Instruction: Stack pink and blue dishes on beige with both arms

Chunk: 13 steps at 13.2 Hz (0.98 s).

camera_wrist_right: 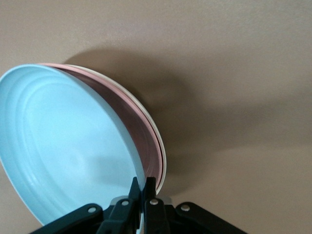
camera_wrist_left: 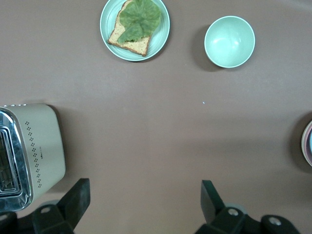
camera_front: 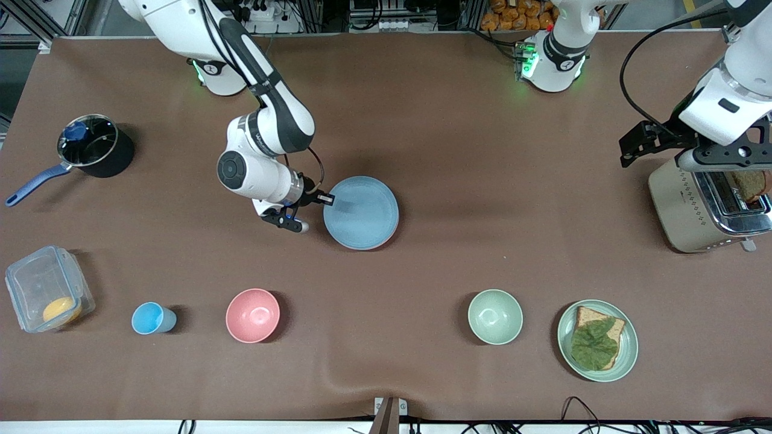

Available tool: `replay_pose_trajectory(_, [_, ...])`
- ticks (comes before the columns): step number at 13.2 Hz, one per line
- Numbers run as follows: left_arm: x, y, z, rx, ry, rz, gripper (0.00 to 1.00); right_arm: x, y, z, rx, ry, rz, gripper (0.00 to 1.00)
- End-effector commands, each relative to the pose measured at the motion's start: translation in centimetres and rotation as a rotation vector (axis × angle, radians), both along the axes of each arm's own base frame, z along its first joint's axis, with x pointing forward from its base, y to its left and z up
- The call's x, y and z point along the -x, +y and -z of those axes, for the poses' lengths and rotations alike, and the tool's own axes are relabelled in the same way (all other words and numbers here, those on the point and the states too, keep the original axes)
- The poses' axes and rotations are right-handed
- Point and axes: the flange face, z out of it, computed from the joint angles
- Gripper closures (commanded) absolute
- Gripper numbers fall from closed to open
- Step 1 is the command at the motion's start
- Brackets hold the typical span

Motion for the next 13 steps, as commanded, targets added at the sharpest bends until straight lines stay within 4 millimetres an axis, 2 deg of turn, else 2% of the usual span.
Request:
replay_pose_trajectory(1, [0.7,0.1,-1.7,0.016,0.005,0.011,0.00,-0.3,0.1,-0.3,-0.010,0.003,0.050,0.01])
replay_pose_trajectory(4, [0.9,0.1,-2.5,0.014,0.015,0.008,0.00,-1.1,-0.1,-3.7,-0.039,0.039,0.043,0.00])
replay_pose_trajectory(7, [0.9,0.2,-2.6,0.014,0.018,0.009,0.00,-3.1,-5.0,-6.6,-0.034,0.062,0.030,0.00])
replay_pose_trajectory(10, [1.0,0.6,-2.4,0.013,0.033,0.003,0.00,-5.1,-9.8,-9.3,0.001,0.037,-0.069,0.00])
replay_pose_trajectory(13, [1.2,0.7,-2.5,0.011,0.044,0.003,0.00,-8.2,-15.8,-13.4,0.017,0.022,-0.179,0.00])
